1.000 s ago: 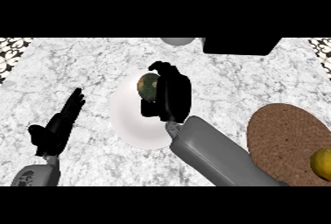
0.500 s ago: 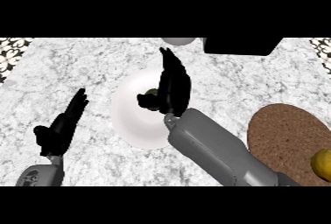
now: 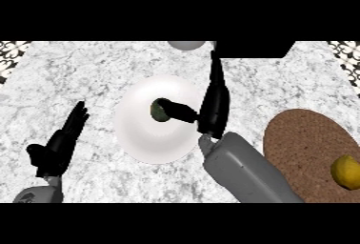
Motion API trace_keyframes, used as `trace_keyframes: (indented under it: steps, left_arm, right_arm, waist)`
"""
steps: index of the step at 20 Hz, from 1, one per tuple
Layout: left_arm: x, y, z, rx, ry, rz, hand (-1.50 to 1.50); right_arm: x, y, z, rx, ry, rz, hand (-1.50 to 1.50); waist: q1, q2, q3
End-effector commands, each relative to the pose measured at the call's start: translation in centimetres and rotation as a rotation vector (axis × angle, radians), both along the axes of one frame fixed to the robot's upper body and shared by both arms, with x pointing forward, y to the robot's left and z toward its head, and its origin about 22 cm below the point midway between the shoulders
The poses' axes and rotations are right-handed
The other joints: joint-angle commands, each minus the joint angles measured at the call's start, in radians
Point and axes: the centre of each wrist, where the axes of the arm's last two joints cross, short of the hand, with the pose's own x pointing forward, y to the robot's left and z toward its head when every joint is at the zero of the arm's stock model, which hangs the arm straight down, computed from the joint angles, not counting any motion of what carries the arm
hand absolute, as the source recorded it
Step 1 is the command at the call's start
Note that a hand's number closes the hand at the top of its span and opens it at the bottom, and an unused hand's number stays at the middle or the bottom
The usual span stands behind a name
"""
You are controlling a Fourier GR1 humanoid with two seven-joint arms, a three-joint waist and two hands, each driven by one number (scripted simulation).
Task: Pick the squash from the placemat and place it in the plate
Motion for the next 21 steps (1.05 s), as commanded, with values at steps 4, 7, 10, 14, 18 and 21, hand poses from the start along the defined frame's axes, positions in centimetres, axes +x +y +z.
trace_keyframes:
  steps: [4, 7, 10, 14, 18, 21]
  left_arm:
    - [-1.8, -0.5, -0.5, 0.005, -0.001, 0.007, 0.0]
    - [-0.4, 0.3, 0.1, -0.019, 0.004, -0.002, 0.0]
    - [1.7, 0.3, 0.9, 0.003, -0.017, 0.008, 0.0]
    - [-0.2, -0.7, 0.2, 0.004, 0.007, 0.011, 0.0]
    - [-0.9, 1.1, -0.1, -0.002, -0.01, 0.001, 0.0]
    - [0.1, 1.3, 1.9, 0.016, -0.024, 0.011, 0.0]
  right_arm:
    - [-5.3, -8.1, -3.8, 0.073, -0.061, -0.006, -1.5]
    - [-6.2, -10.8, -3.5, 0.079, -0.082, 0.064, -1.5]
    - [-6.8, -13.3, -5.7, 0.058, -0.083, 0.105, -1.5]
    - [-7.8, -16.5, -7.2, 0.044, -0.049, 0.144, -1.5]
    - [-9.4, -19.1, -10.6, 0.031, -0.07, 0.131, -1.5]
    - [-6.5, -20.5, -11.3, 0.016, -0.074, 0.11, -1.5]
  waist:
    - [-0.002, -0.001, 0.002]
    - [-0.009, -0.001, 0.0]
    - [-0.013, 0.001, 0.001]
    - [-0.01, -0.003, -0.001]
    - [-0.01, -0.003, -0.001]
    - [-0.006, -0.003, -0.001]
